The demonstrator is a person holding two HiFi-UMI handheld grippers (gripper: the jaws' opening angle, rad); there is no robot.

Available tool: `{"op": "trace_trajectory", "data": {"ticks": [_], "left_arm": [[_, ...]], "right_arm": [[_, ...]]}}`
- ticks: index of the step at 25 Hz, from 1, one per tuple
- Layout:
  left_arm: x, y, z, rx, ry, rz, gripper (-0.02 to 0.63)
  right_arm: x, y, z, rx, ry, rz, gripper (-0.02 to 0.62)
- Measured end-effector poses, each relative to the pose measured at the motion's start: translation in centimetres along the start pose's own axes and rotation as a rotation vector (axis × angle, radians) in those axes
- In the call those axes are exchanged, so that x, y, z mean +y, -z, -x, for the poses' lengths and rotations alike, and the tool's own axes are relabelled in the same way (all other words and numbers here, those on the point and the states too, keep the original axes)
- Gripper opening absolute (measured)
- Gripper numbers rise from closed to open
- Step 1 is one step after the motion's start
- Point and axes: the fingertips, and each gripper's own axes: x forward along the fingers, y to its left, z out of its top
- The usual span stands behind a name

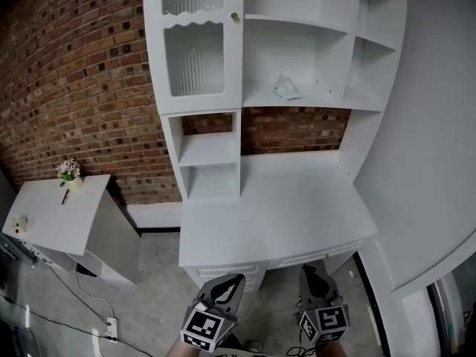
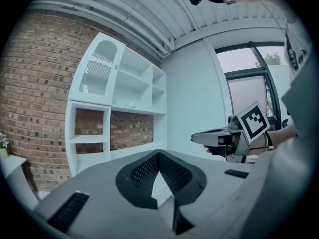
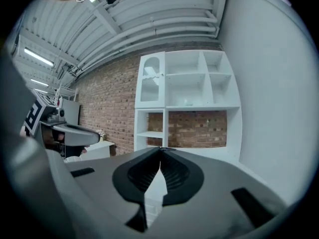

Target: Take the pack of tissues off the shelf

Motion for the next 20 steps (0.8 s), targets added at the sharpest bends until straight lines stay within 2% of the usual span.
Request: {"op": "trace_trajectory", "data": {"ticks": [5, 10, 20], "left_arm": [[1.7, -0.2, -5.7, 0.025, -0.026, -0.003, 0.012], [4.4, -0.5, -11.6, 0.015, -0.010, 0.005, 0.012], [14.2, -5.5, -23.3, -0.051, -0.002, 0.017, 0.012]], "right_arm": [[-4.6, 0.2, -3.8, 0.009, -0.002, -0.010, 0.008], [-7.6, -0.7, -9.2, -0.011, -0.005, 0.011, 0.008], [-12.2, -7.2, -22.5, -0.071, 0.018, 0.075, 0.008]]}}
